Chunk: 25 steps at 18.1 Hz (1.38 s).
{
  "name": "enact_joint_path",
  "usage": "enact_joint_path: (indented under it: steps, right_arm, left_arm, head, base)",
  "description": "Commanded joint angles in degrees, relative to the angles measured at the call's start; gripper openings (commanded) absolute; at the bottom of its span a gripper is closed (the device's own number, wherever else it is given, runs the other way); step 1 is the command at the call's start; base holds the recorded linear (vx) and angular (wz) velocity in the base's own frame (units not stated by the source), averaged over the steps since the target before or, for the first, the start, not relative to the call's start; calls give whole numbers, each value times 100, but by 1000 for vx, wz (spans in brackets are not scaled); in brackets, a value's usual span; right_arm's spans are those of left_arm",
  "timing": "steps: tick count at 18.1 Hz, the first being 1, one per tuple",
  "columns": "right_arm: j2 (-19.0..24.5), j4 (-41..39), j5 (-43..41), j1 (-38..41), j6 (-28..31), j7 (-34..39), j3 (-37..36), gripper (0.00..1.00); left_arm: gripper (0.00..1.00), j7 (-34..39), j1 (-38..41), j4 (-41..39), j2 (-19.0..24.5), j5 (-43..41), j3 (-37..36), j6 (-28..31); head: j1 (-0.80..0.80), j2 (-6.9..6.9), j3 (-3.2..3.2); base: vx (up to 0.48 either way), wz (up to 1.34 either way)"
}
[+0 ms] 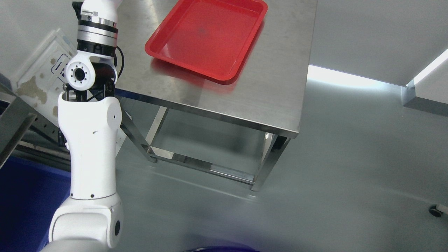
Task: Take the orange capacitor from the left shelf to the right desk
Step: 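Turn toward the steel table holding the capacitor in the left hand, then extend the left hand over the red tray on the table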
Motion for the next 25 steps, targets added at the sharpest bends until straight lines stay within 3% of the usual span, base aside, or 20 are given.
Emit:
enact_joint_path:
  steps: [1,8,13,15,19,22,25]
  right_arm:
    - [-100,-193,0,81,-4,3,-61,100]
    - [-100,-193,0,81,-4,3,-61,100]
    - [-100,-193,0,81,-4,3,-61,100]
    - [-100,-193,0,81,-4,3,-61,100]
    - [-100,-193,0,81,-4,3,-61,100]
    - [-100,-193,0,81,-4,3,-61,100]
    - [-100,-193,0,81,-4,3,-61,100]
  left_arm:
    - [2,-33,-276,542,97,-625,-185,572]
    - [3,-85,-443,1245,97,-1109,-502,1030]
    - [4,-156,-670,2079,97,-1127,-1820,1021]
    - [5,-156,-794,2623,97,-1118,-1935,951]
    - [7,-156,-636,2722,97,-1101,-1970,1004]
    - [13,-156,-627,2836,97,-1092,-2049,1021]
    - [31,-147,-619,2837,97,-1136,-2120,1048]
  head:
    - [0,0,0]
    - [0,0,0]
    - [0,0,0]
    - [0,0,0]
    - [0,0,0]
    - [0,0,0]
    - [0,0,0]
  base:
    - [178,-9]
    - [134,-10]
    - [52,0]
    - [11,0]
    - [-3,0]
    - [-4,0]
    - [0,0]
